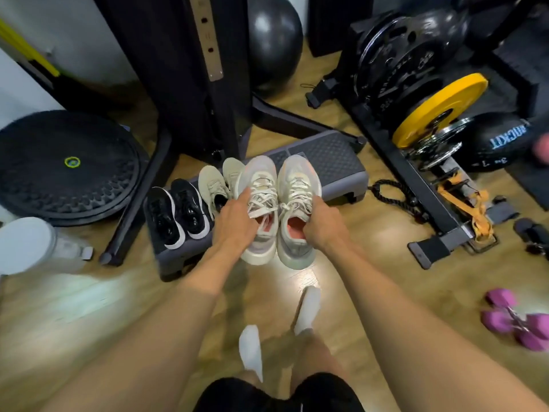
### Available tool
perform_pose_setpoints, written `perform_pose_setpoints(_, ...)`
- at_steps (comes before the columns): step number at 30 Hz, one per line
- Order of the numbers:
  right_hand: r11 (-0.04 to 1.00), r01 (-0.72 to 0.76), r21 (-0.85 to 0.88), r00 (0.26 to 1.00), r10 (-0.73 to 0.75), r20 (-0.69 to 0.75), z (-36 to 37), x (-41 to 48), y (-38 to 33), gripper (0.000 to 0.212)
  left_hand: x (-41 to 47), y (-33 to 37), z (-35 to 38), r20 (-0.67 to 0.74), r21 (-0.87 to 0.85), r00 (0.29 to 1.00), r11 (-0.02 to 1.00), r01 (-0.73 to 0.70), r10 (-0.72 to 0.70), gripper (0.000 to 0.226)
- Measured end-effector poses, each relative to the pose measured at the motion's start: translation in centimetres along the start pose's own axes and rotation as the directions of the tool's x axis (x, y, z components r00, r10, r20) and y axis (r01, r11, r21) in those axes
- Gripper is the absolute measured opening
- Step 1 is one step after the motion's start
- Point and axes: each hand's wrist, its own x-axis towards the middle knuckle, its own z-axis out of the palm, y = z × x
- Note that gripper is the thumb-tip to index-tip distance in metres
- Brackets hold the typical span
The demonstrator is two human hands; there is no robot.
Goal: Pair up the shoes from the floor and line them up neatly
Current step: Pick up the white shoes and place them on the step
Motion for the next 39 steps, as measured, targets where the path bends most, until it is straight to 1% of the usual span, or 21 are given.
perform_pose_setpoints(4, 0.998, 0.032, -0.049, 0.999, -0.030, 0.044, -2.1, 7.4, 1.2, 0.045, 6.4, 2.6, 2.2, 0.061, -0.026, 0.998, 0.999, 0.025, -0.023, 0.076)
perform_pose_setpoints(9, 0.981, 0.103, -0.162, 0.990, -0.086, 0.109, -3.8, 16.9, 1.6, 0.044, 13.3, 4.3, 5.4, 0.125, -0.100, 0.982, 0.983, 0.156, -0.143, 0.077)
perform_pose_setpoints(12, 0.971, 0.132, -0.199, 0.982, -0.101, 0.159, -3.9, 22.1, 1.3, 0.043, 17.6, 4.3, 7.5, 0.131, -0.179, 0.977, 0.965, 0.191, -0.169, 0.077)
perform_pose_setpoints(15, 0.971, 0.126, -0.203, 0.976, -0.085, 0.200, -2.5, 27.4, 1.1, 0.040, 22.2, 3.3, 10.2, 0.145, -0.207, 0.965, 0.947, 0.246, -0.219, 0.076)
perform_pose_setpoints(19, 0.975, 0.101, -0.197, 0.976, -0.059, 0.207, 1.2, 34.4, 1.5, 0.038, 27.8, 1.0, 14.6, 0.148, -0.267, 0.953, 0.917, 0.295, -0.263, 0.073)
perform_pose_setpoints(23, 0.981, 0.095, -0.172, 0.969, -0.051, 0.242, 5.8, 40.5, 2.5, 0.039, 32.3, -1.5, 19.3, 0.164, -0.257, 0.928, 0.893, 0.368, -0.335, 0.076)
perform_pose_setpoints(25, 0.977, 0.122, -0.177, 0.964, -0.075, 0.253, 7.9, 43.0, 2.9, 0.037, 33.9, -2.5, 21.5, 0.169, -0.228, 0.918, 0.892, 0.392, -0.360, 0.079)
perform_pose_setpoints(28, 0.965, 0.150, -0.214, 0.962, -0.093, 0.255, 10.0, 45.6, 3.5, 0.036, 35.3, -3.0, 24.1, 0.175, -0.217, 0.905, 0.881, 0.420, -0.388, 0.082)
perform_pose_setpoints(31, 0.964, 0.153, -0.219, 0.967, -0.101, 0.233, 11.1, 47.2, 4.0, 0.039, 36.0, -3.2, 25.8, 0.145, -0.172, 0.904, 0.890, 0.422, -0.401, 0.082)
perform_pose_setpoints(34, 0.968, 0.147, -0.201, 0.971, -0.103, 0.216, 11.7, 47.8, 4.1, 0.041, 36.4, -3.4, 26.2, 0.119, -0.232, 0.892, 0.862, 0.451, -0.435, 0.081)
perform_pose_setpoints(37, 0.968, 0.142, -0.209, 0.975, -0.100, 0.200, 12.1, 48.1, 4.2, 0.042, 36.6, -3.7, 26.4, 0.082, -0.273, 0.905, 0.864, 0.424, -0.418, 0.080)
perform_pose_setpoints(39, 0.966, 0.145, -0.214, 0.970, -0.097, 0.223, 12.4, 48.1, 4.2, 0.045, 36.6, -3.8, 26.5, 0.080, -0.279, 0.913, 0.870, 0.406, -0.401, 0.079)
